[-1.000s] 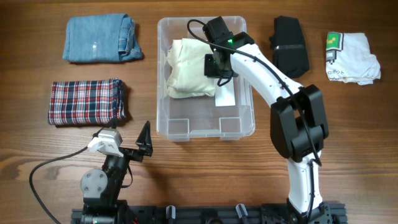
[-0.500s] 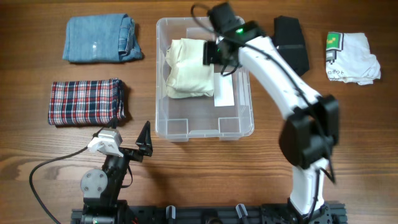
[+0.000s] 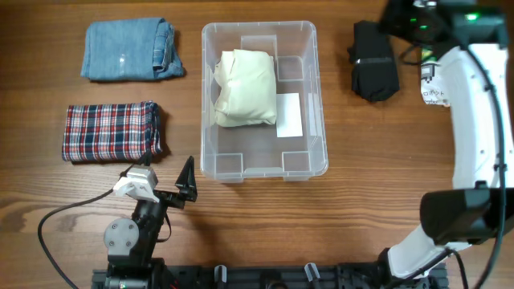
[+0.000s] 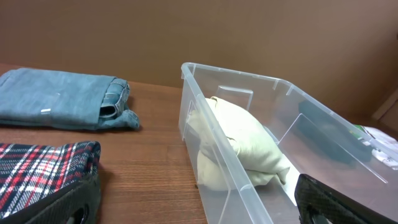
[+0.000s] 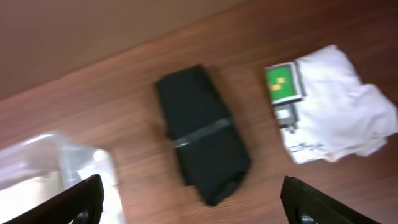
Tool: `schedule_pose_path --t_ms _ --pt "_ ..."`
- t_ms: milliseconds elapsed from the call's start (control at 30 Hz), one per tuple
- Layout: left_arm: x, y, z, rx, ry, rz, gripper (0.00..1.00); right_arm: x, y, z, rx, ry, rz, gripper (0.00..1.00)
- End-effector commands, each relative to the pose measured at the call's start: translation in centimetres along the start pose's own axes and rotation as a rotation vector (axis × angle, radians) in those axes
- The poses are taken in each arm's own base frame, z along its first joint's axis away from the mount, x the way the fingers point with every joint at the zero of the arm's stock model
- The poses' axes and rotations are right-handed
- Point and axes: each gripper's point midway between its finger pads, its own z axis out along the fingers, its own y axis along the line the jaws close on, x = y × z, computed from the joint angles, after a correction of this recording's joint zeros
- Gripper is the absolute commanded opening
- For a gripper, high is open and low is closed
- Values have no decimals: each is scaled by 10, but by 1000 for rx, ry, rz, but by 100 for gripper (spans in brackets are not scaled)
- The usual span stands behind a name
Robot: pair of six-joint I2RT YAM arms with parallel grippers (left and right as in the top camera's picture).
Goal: Pack container
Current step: 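Move the right gripper over the black folded garment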
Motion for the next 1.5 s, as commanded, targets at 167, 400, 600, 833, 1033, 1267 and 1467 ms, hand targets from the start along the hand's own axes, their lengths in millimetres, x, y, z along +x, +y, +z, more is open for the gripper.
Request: schedule_pose_path --t_ms 167,400,600,833,1033,1267,1467 --pt "1 3 0 -14 0 15 100 15 -9 72 -102 120 -155 92" --pt "1 3 0 -14 0 15 100 43 -11 140 -94 212 -193 82" --pt "1 3 0 -14 0 14 100 56 -11 175 -94 242 -195 54" --pt "1 3 0 -14 0 15 100 83 -8 199 -131 321 -224 49" --pt "1 3 0 -14 0 14 100 103 -10 208 -132 370 -238 35" --pt "1 3 0 -14 0 15 100 126 -15 210 -124 434 -234 28" --pt "1 3 0 -14 0 14 100 153 -21 206 -104 529 -196 28"
